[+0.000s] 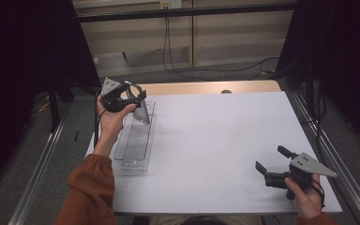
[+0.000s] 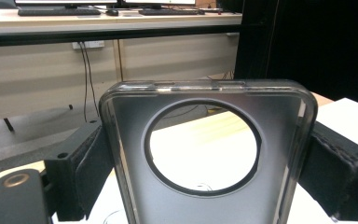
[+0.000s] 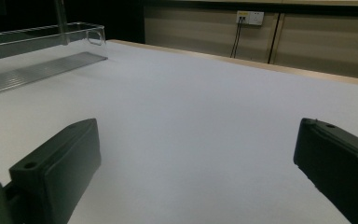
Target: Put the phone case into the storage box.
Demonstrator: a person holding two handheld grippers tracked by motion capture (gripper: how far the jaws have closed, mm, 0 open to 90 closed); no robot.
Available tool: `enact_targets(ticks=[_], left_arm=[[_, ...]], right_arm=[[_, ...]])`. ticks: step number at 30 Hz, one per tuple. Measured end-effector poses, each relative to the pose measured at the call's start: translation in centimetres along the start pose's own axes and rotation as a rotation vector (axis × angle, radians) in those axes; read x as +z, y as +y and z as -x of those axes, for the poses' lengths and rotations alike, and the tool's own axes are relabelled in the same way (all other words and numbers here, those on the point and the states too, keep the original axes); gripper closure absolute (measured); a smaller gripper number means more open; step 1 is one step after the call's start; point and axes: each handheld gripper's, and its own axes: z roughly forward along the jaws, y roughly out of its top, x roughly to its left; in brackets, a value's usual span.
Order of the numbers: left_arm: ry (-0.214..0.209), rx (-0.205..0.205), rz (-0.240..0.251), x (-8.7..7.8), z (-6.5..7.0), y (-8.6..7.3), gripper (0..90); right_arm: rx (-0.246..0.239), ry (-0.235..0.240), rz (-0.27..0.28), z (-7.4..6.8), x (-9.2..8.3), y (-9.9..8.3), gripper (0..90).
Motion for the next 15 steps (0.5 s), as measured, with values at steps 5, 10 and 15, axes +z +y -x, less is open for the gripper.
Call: enact_targets(ticks=[5, 10, 15], left_arm=[[0.006, 0.016, -0.003, 0.8, -0.2, 0.1, 11.8], [0.023, 0.011, -0.021, 1.5, -0.9, 0.0, 11.7], [0.048, -0.006, -0.029, 2.2, -1.3, -0.2, 11.6]], right_arm=[[-0.003, 0.002, 0.003, 0.0, 0.0, 0.0, 0.2], [-0.004, 0.004, 0.003, 0.0, 0.0, 0.0, 0.1], [-0.004, 0.005, 0.003, 0.0, 0.0, 0.0, 0.2]])
